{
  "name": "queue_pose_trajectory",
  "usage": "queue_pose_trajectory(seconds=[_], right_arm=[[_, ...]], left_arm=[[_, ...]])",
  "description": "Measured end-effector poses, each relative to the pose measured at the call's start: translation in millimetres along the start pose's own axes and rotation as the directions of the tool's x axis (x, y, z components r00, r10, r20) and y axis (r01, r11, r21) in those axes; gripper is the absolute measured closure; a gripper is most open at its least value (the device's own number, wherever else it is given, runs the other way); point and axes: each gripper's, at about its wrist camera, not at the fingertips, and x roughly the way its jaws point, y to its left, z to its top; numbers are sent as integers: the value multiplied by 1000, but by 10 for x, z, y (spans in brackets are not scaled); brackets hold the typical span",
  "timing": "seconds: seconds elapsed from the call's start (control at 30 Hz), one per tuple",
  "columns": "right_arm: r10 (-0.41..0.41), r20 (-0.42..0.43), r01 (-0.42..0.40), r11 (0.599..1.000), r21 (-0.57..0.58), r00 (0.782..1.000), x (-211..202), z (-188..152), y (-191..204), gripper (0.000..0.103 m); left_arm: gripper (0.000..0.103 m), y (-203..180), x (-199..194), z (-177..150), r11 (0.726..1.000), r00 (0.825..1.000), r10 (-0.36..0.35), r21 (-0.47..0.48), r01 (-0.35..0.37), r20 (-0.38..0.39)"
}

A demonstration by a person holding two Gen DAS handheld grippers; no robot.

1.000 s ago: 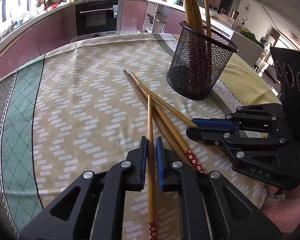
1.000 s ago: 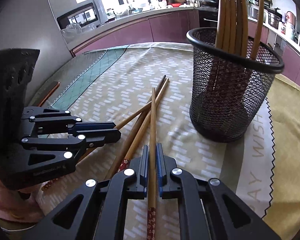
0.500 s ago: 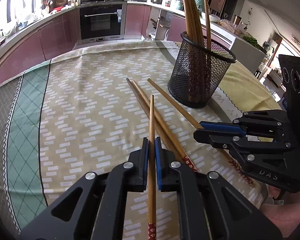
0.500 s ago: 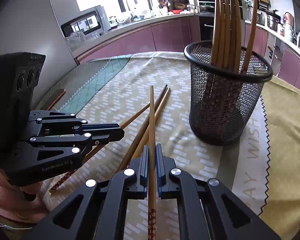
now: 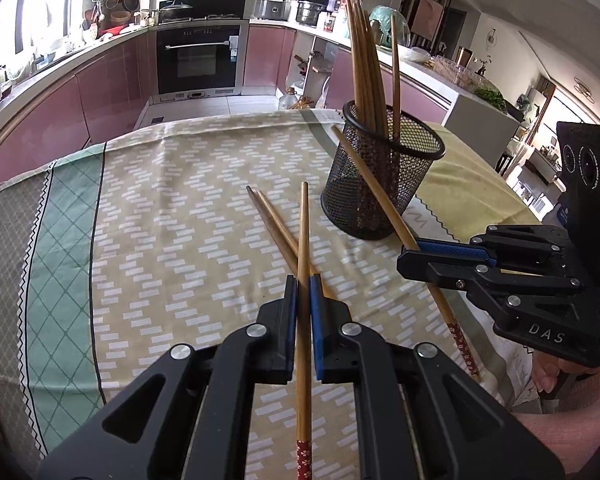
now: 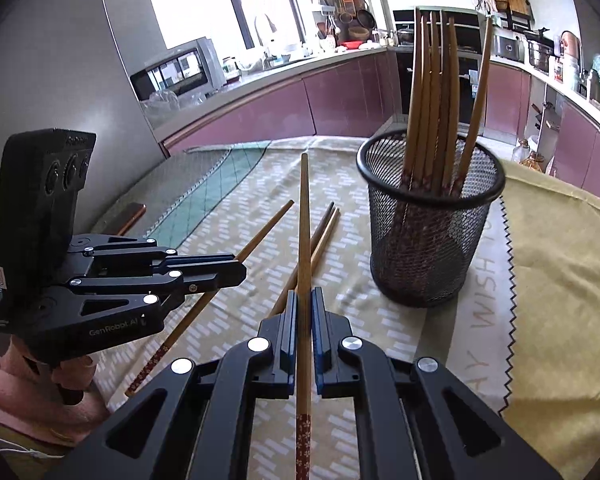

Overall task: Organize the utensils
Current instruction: 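Raise both held chopsticks upright and carry them above the mesh cup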

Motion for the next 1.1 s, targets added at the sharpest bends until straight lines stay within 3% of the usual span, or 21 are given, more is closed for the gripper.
queue_pose_trajectory(seconds=[0.63, 1.1], right_arm=[[17, 140, -21, 999, 33, 990, -475, 180, -149, 97], [7, 210, -13, 1000, 24, 978, -664, 324, -208, 97]], left_arm=[[96, 5, -511, 222, 989, 983, -147, -9, 149, 110], [96, 19, -823, 375, 981, 963, -189, -3, 193, 193]])
